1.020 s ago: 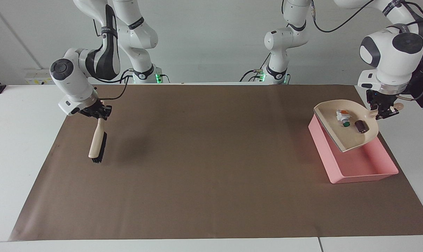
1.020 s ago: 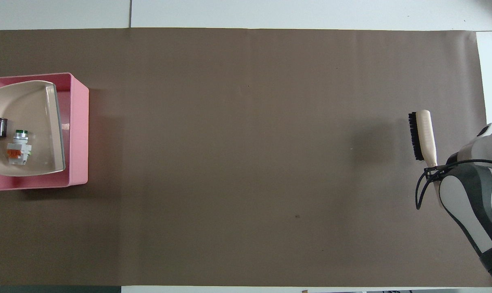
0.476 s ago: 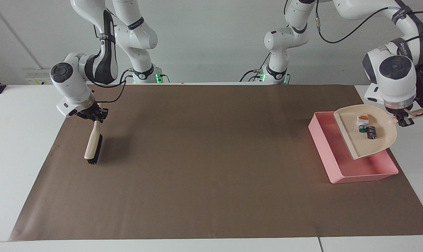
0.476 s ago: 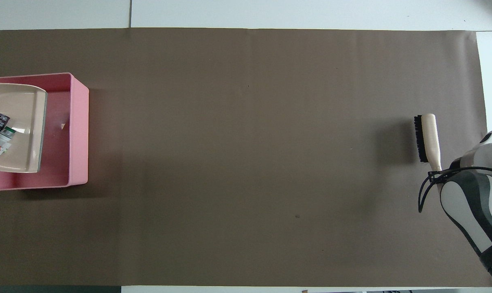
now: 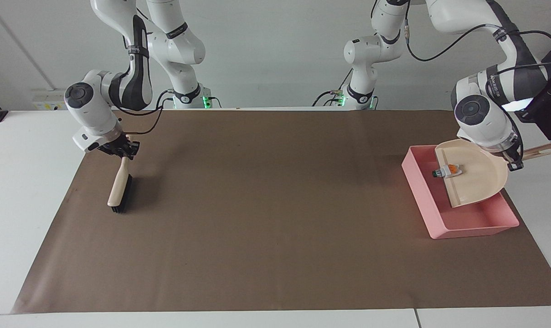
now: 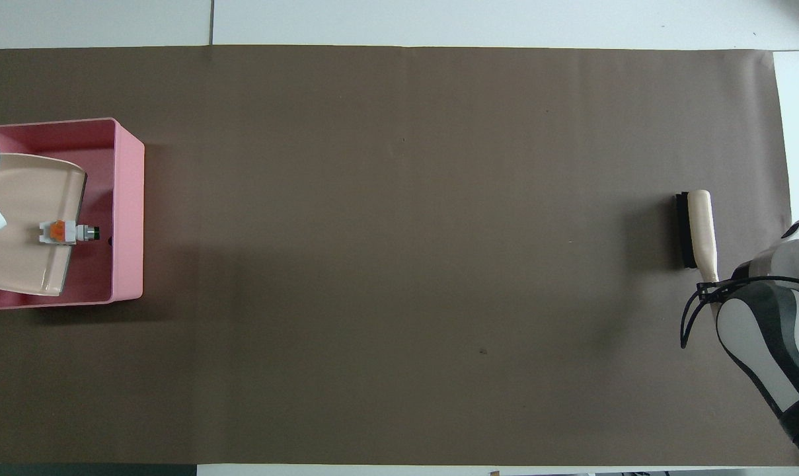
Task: Clean e-waste and dump in bin
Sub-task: 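Tip the dustpan over the pink bin with the left gripper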
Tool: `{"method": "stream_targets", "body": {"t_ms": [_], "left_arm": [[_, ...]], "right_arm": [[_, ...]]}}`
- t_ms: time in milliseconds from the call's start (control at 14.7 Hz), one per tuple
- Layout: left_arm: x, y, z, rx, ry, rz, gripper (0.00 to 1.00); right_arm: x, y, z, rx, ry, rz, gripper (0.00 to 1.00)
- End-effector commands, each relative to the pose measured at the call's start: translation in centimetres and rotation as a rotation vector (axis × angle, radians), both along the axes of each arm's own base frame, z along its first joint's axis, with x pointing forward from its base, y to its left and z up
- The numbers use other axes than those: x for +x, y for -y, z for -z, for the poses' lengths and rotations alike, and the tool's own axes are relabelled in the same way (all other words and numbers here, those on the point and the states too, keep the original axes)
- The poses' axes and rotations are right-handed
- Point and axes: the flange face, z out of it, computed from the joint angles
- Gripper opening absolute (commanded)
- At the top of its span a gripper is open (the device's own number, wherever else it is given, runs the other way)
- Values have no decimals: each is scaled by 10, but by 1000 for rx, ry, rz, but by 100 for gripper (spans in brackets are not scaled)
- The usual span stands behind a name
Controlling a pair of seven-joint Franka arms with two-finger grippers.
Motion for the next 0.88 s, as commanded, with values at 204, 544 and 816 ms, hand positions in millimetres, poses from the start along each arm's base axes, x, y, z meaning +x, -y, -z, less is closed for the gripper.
{"method": "stream_targets", "body": {"t_ms": [204, 544, 816], "left_arm": [[-4, 22, -62, 126, 21, -49, 0], [-22, 48, -100, -31, 81, -96, 0], [-34, 99, -77, -160, 51, -62, 0]], "right_arm": [[-3, -7, 0, 24, 13, -17, 2], [-2, -8, -1, 42, 19, -41, 3], [-2, -8, -1, 44, 17, -49, 83]]}}
